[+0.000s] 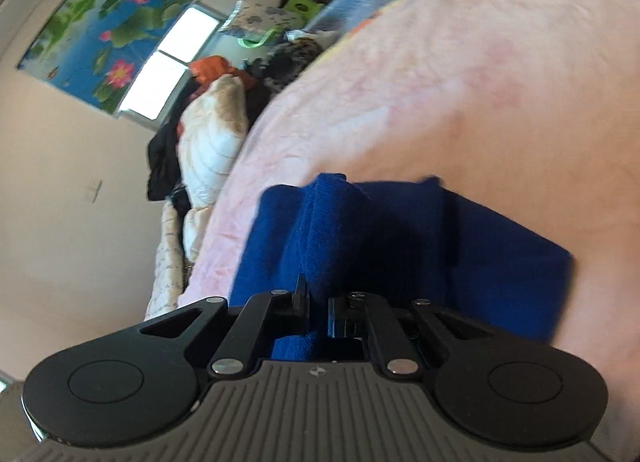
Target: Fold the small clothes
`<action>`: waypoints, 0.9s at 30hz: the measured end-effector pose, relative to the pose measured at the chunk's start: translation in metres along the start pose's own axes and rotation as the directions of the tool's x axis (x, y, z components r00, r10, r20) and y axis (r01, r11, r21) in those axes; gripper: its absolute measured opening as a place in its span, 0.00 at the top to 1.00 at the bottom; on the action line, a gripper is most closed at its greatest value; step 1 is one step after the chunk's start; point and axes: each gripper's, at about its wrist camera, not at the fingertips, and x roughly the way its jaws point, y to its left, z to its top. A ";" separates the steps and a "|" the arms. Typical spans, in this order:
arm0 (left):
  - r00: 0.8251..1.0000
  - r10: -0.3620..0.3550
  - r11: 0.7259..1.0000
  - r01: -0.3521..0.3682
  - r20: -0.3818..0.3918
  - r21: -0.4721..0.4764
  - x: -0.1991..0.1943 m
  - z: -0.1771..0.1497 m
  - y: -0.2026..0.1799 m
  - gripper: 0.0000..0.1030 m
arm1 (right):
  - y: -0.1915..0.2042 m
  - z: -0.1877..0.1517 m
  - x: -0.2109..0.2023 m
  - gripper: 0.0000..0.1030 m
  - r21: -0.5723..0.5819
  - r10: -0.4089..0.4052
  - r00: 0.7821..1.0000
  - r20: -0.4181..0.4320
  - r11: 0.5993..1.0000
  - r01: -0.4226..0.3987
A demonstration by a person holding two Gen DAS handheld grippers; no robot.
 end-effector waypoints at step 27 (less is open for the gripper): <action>0.998 -0.054 0.996 0.055 -0.010 0.068 0.009 -0.007 -0.035 0.95 | -0.048 -0.014 -0.031 0.90 0.100 0.032 0.993 0.114 0.994 -0.043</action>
